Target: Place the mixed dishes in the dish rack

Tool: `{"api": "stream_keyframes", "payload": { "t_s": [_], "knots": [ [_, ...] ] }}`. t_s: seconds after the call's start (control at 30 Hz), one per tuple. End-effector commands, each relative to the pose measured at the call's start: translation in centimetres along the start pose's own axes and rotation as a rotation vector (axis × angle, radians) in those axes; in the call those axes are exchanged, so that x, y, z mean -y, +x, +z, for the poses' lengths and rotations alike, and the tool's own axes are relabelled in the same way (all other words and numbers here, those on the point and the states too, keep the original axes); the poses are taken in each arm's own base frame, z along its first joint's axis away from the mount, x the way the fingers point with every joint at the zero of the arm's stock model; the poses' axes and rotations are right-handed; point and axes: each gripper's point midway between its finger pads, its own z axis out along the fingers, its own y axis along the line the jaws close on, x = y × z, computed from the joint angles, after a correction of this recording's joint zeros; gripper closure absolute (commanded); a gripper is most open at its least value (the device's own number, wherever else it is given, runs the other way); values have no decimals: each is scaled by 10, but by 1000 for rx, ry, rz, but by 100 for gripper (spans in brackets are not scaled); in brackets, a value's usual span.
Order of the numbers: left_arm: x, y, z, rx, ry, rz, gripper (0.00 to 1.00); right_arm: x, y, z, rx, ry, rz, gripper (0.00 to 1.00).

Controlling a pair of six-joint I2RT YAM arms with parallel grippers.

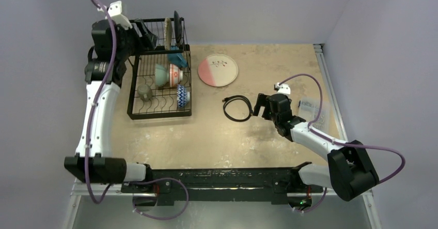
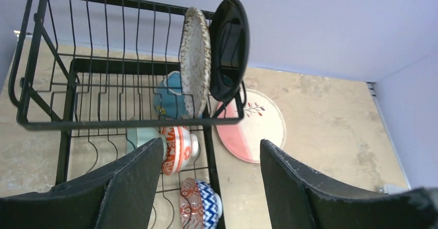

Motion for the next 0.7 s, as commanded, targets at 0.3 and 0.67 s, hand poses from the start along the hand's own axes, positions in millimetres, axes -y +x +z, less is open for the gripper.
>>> {"api": "stream_keyframes", "payload": {
  "t_s": [0.3,0.67],
  "knots": [
    [54,74,-61,82,188,140,34,-6,-22,1,50,12,6,1],
    [100,126,-74,83,371,350,37,-16,-31,24,-9,52,-1,1]
  ]
}}
